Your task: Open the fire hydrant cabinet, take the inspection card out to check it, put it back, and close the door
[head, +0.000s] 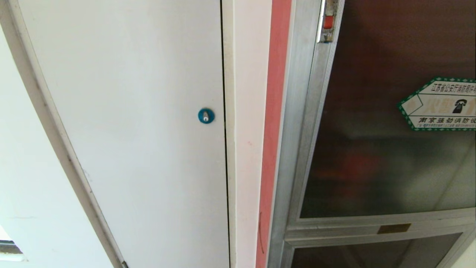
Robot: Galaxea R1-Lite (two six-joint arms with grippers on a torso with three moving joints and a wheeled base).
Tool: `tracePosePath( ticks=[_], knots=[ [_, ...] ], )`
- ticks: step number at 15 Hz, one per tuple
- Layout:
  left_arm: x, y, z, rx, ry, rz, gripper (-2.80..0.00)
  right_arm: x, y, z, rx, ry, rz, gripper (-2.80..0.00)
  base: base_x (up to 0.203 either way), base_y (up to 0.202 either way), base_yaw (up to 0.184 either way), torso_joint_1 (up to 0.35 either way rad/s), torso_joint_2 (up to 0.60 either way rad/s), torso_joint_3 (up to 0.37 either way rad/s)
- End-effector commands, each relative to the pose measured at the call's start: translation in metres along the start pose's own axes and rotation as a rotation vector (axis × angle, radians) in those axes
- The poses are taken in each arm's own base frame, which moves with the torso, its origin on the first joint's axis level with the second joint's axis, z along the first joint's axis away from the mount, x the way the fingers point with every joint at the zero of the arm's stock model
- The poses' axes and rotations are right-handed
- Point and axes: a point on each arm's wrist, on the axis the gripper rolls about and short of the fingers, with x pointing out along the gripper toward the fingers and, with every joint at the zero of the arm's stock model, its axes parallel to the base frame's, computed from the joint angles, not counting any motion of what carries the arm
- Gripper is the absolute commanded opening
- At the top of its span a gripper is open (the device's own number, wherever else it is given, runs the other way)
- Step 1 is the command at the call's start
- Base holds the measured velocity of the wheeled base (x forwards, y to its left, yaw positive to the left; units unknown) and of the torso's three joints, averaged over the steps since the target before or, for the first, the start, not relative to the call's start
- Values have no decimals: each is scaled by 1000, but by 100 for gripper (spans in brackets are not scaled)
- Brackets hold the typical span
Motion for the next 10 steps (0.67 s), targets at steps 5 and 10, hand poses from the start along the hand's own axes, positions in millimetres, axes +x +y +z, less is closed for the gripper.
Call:
tracePosePath(
  ticks=[5,10],
  knots=[
    [2,0,-8,0,26,0,-280,110,-8,131,-65,113,208,-280,0,0,0,0,0,0],
    [2,0,-8,0,26,-2,-280,190,11,195,29,89,458,-280,0,0,0,0,0,0]
  ],
)
